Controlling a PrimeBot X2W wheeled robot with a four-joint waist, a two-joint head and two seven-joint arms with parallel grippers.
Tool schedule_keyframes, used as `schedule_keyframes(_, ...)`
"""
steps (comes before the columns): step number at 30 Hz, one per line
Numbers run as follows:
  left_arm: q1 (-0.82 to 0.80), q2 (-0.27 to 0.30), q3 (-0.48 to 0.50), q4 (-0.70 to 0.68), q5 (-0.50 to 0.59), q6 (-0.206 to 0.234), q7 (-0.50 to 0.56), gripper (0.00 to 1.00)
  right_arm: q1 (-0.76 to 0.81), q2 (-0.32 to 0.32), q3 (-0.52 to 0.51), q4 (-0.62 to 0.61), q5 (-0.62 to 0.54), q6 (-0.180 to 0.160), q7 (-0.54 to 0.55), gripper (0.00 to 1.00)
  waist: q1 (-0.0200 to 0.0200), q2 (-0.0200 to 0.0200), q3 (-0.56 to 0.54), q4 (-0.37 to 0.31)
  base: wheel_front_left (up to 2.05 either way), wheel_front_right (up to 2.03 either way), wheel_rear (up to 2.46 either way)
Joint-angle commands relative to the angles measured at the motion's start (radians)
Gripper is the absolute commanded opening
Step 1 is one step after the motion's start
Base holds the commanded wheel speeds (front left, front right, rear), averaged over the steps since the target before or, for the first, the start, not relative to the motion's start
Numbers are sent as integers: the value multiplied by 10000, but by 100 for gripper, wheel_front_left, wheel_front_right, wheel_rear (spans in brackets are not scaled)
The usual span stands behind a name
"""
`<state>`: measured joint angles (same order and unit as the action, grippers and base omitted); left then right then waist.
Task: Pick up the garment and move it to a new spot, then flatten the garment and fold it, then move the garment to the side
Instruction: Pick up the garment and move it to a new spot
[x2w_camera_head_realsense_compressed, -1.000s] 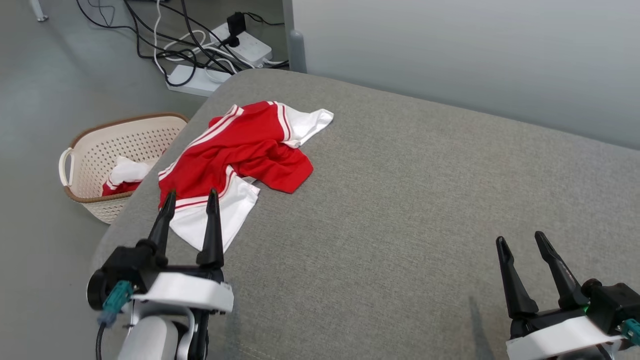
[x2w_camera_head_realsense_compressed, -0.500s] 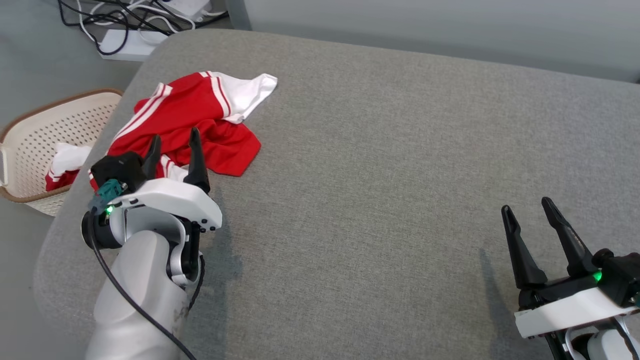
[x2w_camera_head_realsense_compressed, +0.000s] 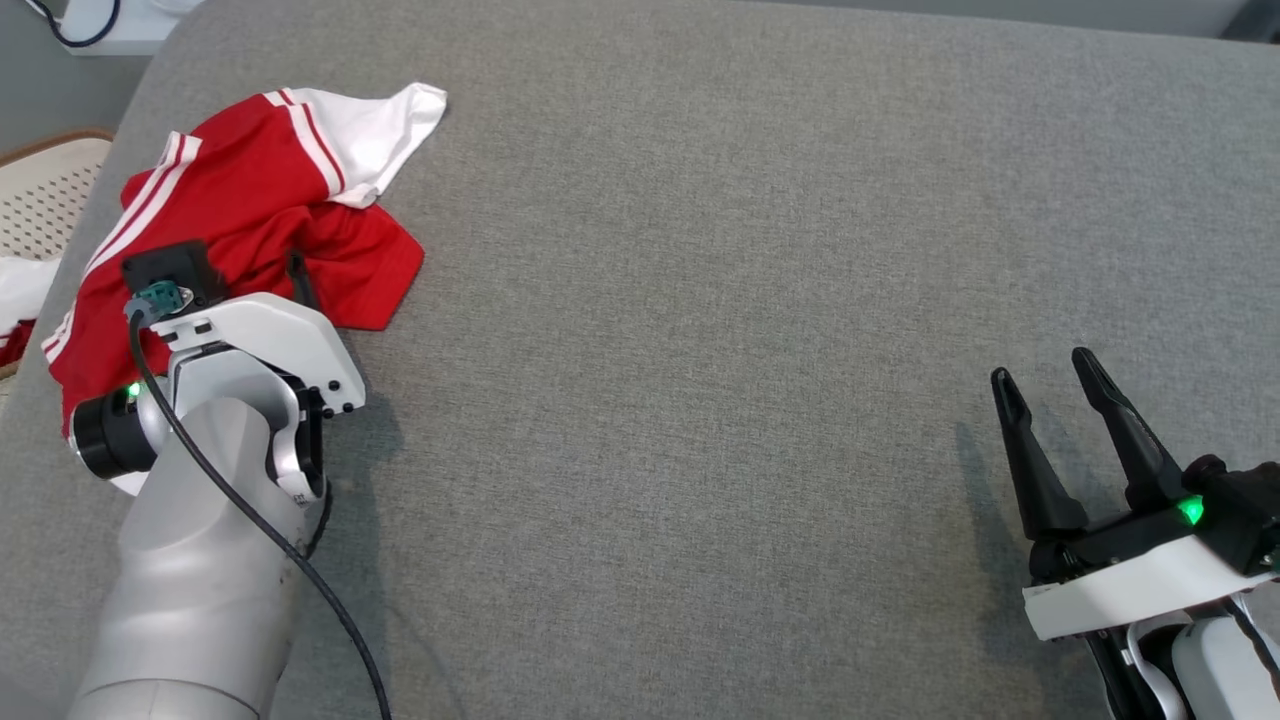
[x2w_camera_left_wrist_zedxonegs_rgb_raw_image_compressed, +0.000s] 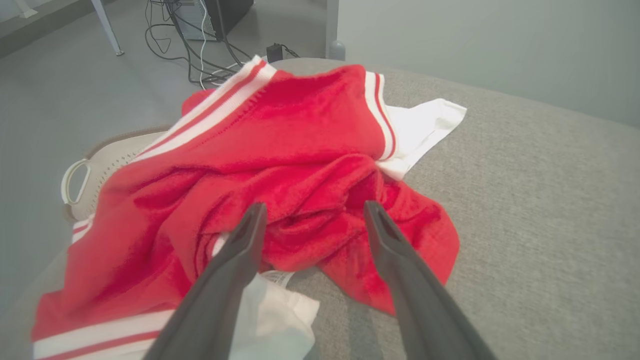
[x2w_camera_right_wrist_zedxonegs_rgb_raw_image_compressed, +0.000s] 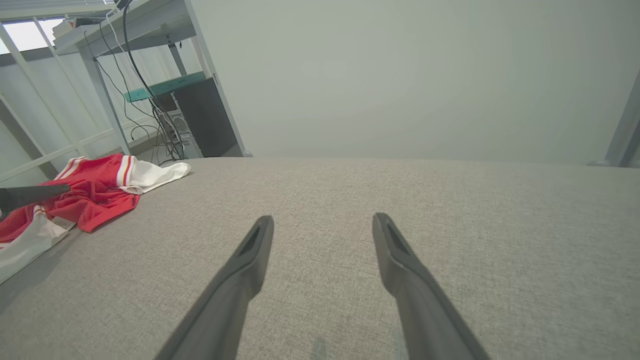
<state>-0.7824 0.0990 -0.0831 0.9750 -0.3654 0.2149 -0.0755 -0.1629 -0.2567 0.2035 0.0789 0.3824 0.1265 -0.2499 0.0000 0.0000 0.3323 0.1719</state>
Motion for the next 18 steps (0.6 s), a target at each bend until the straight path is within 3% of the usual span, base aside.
schedule_keyframes(1, -396, 525, 154, -26, 177, 137, -116, 100, -164, -156, 219, -292, 150, 42, -118, 100, 0, 0, 164, -134, 0, 0, 0)
schedule_keyframes(18, -1474, 1240, 89, 2328, 26, -321, -428, 100, -383, -359, 607, -417, 611, 42, -118, 100, 0, 0, 775, -738, 0, 0, 0)
